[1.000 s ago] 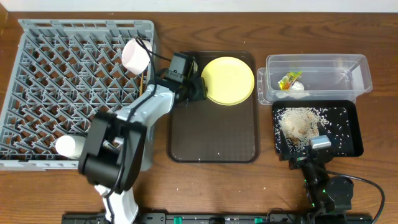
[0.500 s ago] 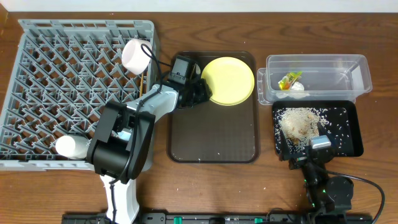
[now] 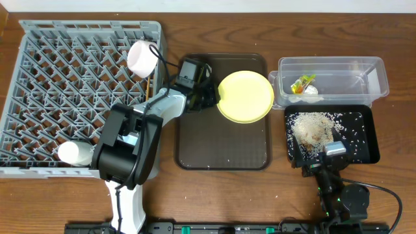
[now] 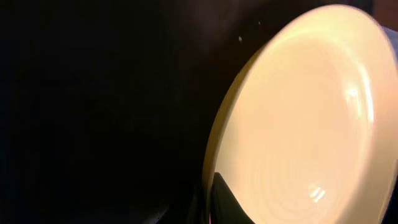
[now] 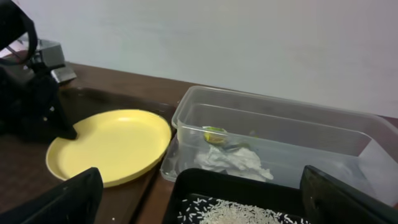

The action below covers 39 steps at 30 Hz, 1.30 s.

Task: Sort waste into correct bins and load items into the dishwasher
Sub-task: 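Carry the yellow plate to the rack's top-left and stand it up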

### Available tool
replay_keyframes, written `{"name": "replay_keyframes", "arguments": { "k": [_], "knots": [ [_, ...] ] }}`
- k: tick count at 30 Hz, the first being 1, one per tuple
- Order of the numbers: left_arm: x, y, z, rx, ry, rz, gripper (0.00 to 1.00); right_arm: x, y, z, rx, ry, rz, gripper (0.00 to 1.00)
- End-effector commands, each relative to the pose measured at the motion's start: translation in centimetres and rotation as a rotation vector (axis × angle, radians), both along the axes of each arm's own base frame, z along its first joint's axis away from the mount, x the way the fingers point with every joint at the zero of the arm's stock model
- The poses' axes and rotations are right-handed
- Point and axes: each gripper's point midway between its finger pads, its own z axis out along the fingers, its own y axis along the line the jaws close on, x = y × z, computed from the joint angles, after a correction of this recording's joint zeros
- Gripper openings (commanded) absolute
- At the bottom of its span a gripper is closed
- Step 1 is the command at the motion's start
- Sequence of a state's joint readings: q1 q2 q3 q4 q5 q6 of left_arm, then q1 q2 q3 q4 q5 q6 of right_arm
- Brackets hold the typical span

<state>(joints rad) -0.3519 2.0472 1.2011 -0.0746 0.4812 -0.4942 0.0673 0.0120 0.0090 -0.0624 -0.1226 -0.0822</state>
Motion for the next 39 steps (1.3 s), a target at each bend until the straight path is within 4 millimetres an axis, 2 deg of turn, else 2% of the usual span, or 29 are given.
{"name": "replay_keyframes", "arguments": {
  "k": [1, 4, 8, 9, 12, 15, 20, 22, 25, 31, 39],
  "knots": [
    [1.3, 1.8, 5.5, -0.027, -0.143, -0.036, 0.08, 0.0, -0.2, -0.1, -0.009, -0.003, -0.009, 0.99],
    [2.1, 4.0, 10.7, -0.038, -0.25, -0.001, 0.08, 0.0, -0.2, -0.1, -0.009, -0.003, -0.009, 0.99],
    [2.5, 8.5, 17.1, -0.055, -0.366, 0.088, 0.08, 0.0, -0.2, -0.1, -0.009, -0.003, -0.009, 0.99],
    [2.5, 10.2, 18.8, -0.062, -0.396, 0.119, 0.08, 0.0, -0.2, -0.1, -0.009, -0.003, -0.009, 0.99],
    [2.3, 15.0, 21.8, -0.047, -0.454, 0.217, 0.08, 0.0, -0.2, -0.1, -0.009, -0.003, -0.009, 0.99],
    [1.4, 21.7, 24.1, 0.024, -0.518, 0.331, 0.07, 0.0, -0.2, -0.1, -0.009, -0.003, -0.009, 0.99],
    [0.3, 30.6, 25.9, 0.1, -0.568, 0.539, 0.08, 0.0, -0.2, -0.1, -0.009, -0.003, -0.009, 0.99],
    [-0.4, 34.2, 25.6, 0.158, -0.562, 0.616, 0.08, 0.0, -0.2, -0.1, -0.009, -0.003, -0.009, 0.99],
    [-1.3, 37.8, 24.7, 0.257, -0.547, 0.684, 0.08, 0.0, -0.2, -0.1, -0.009, -0.003, -0.009, 0.99],
    [-2.2, 41.7, 24.1, 0.447, -0.548, 0.718, 0.08, 0.0, -0.2, -0.1, -0.009, -0.003, -0.009, 0.99],
    [-3.0, 45.2, 24.4, 0.69, -0.544, 0.757, 0.08, 0.0, -0.2, -0.1, -0.009, -0.003, -0.009, 0.99]
  ]
}}
